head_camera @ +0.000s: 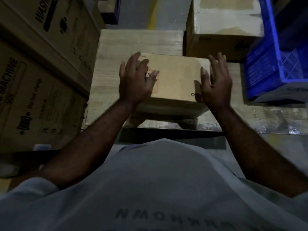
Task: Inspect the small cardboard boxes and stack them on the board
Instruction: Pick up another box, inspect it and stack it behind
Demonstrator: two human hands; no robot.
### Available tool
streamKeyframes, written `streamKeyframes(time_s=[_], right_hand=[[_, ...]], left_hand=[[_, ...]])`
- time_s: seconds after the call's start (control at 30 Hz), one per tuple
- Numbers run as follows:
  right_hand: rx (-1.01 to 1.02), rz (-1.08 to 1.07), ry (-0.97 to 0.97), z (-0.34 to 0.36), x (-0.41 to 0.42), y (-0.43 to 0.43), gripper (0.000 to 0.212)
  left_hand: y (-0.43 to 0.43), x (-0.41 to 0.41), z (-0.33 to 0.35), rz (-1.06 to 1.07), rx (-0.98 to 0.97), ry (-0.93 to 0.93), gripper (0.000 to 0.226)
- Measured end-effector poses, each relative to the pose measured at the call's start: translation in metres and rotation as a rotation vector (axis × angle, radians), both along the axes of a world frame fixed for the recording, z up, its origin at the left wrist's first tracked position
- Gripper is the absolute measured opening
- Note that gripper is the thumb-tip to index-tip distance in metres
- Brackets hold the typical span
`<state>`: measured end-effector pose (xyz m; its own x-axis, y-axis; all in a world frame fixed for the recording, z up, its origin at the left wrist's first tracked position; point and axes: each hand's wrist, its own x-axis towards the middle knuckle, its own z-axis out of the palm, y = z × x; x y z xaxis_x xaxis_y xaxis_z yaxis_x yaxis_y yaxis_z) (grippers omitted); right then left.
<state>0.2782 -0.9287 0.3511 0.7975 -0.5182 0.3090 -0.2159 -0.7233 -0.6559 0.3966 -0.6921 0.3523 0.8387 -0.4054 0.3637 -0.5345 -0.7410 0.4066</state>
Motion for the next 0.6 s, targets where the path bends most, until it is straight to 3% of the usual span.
streamKeyframes(time_s=[0.1, 0.23, 0.43, 0.5, 0.6], right_hand=[[0.139, -0.060, -0.079, -0.021, -0.020, -0.006, 0.050], [0.249, 0.065, -0.105, -0.054, -0.058, -0.006, 0.065], [0.332, 0.106, -0.005, -0.079, -0.083, 0.001, 0.078], [0.372, 0.064, 0.046, -0.080, -0.082, 0.005, 0.079], [0.419, 0.015, 0.077, -0.078, -0.076, 0.008, 0.080]], left_hand=[[0.018, -0.013, -0.019, 0.057, -0.112, 0.113, 0.061], [0.048, -0.026, -0.049, -0.066, -0.262, 0.267, 0.071], [0.070, -0.047, -0.066, -0.050, -0.425, 0.575, 0.087], [0.065, -0.049, -0.059, 0.039, -0.426, 0.651, 0.082], [0.057, -0.046, -0.052, 0.155, -0.458, 0.755, 0.057]])
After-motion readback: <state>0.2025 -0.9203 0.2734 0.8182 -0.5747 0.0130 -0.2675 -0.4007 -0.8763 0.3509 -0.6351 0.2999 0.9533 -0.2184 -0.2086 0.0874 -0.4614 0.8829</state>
